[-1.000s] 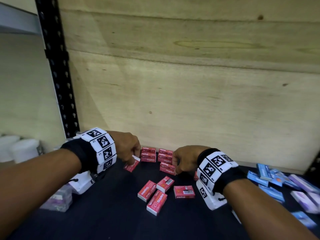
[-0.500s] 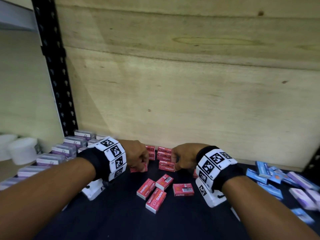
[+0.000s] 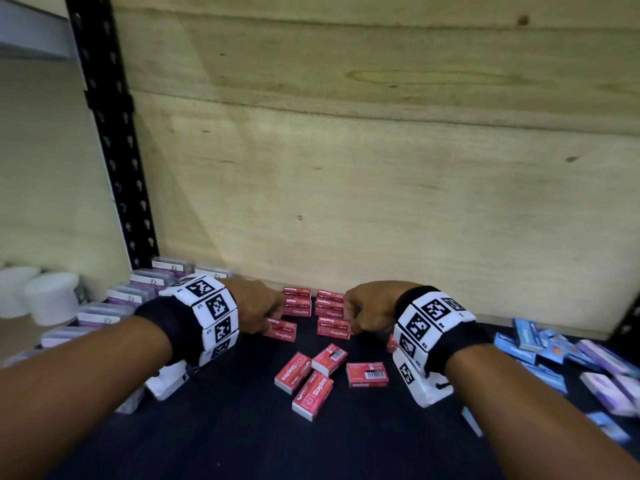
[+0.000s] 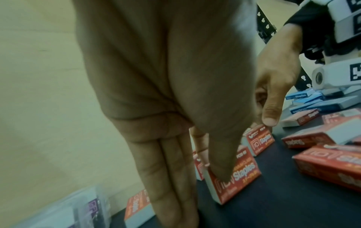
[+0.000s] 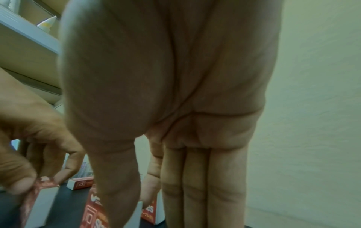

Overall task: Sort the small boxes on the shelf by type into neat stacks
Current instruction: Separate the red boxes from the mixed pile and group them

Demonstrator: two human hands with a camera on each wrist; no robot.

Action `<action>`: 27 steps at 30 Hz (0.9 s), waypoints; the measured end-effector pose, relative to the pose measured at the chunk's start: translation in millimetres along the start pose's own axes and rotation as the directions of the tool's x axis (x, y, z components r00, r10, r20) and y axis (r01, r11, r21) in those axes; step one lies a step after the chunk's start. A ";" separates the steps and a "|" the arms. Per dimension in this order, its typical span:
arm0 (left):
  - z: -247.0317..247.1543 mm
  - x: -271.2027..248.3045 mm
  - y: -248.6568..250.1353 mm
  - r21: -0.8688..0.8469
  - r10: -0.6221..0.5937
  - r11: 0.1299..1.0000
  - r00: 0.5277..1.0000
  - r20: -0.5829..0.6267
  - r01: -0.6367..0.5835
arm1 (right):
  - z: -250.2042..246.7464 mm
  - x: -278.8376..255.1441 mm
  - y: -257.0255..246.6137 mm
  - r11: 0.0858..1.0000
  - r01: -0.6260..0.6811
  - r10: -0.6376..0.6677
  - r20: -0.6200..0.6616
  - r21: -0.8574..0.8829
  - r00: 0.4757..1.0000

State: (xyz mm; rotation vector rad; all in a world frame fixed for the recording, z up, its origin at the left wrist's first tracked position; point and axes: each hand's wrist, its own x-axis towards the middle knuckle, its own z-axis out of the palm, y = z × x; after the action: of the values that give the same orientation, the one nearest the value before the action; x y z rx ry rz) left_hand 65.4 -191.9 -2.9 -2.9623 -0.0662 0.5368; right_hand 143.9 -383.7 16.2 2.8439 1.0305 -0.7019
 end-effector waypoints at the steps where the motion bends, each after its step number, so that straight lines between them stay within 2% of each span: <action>1: -0.3 0.8 1.1 -0.003 -0.001 1.000 1.000 -0.016 0.001 | 0.4 -0.6 -0.5 1.000 0.001 -0.001 -0.002 -0.003 1.000; 14: -8.6 6.6 11.0 -0.078 -0.021 0.997 0.999 -0.050 0.017 | -1.6 4.0 -4.3 0.996 0.003 -0.008 -0.048 -0.094 0.999; 27: -9.9 8.8 12.6 -0.082 -0.037 0.996 0.999 -0.032 0.034 | -0.6 1.4 -3.9 0.999 -0.011 0.009 -0.048 -0.041 0.999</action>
State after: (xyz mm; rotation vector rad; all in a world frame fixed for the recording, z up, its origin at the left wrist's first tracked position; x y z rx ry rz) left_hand 77.4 -205.0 1.6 -3.0422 -0.1408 0.4914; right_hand 142.7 -379.7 16.6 2.8414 1.0234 -0.6074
